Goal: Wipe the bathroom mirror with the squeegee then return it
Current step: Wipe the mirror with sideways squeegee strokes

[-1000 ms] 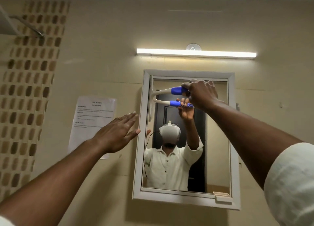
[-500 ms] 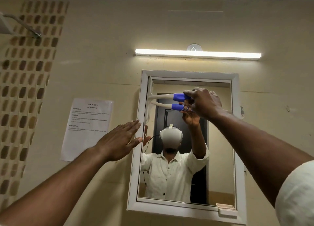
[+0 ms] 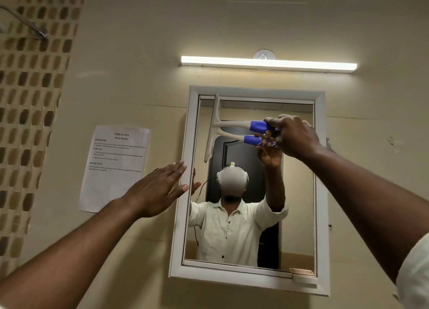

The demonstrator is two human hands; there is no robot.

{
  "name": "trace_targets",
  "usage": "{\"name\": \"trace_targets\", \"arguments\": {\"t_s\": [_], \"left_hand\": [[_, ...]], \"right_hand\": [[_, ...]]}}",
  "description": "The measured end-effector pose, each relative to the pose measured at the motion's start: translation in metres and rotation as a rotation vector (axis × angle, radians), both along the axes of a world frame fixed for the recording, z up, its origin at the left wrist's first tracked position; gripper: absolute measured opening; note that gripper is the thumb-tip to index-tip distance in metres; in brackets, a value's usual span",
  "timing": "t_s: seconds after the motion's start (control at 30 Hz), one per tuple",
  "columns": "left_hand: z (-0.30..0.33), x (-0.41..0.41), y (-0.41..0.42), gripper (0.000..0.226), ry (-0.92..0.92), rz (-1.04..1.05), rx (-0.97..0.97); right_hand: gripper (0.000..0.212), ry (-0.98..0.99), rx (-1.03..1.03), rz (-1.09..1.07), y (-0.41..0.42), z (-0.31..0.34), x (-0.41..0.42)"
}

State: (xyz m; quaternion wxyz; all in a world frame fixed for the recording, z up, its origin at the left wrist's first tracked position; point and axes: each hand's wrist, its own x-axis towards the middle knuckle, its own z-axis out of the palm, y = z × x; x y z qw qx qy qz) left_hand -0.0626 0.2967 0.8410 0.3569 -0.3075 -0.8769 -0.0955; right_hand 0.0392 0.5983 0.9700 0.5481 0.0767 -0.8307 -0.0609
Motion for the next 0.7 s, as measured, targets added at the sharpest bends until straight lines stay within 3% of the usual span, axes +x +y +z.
{"name": "trace_targets", "arguments": {"t_s": [0.47, 0.7], "left_hand": [[-0.019, 0.012, 0.02, 0.065, -0.046, -0.048, -0.021], [-0.018, 0.017, 0.028, 0.064, -0.043, -0.072, -0.004]], "right_hand": [[0.049, 0.01, -0.129, -0.037, 0.06, -0.02, 0.024], [0.048, 0.02, 0.035, 0.077, 0.033, -0.018, 0.028]]}}
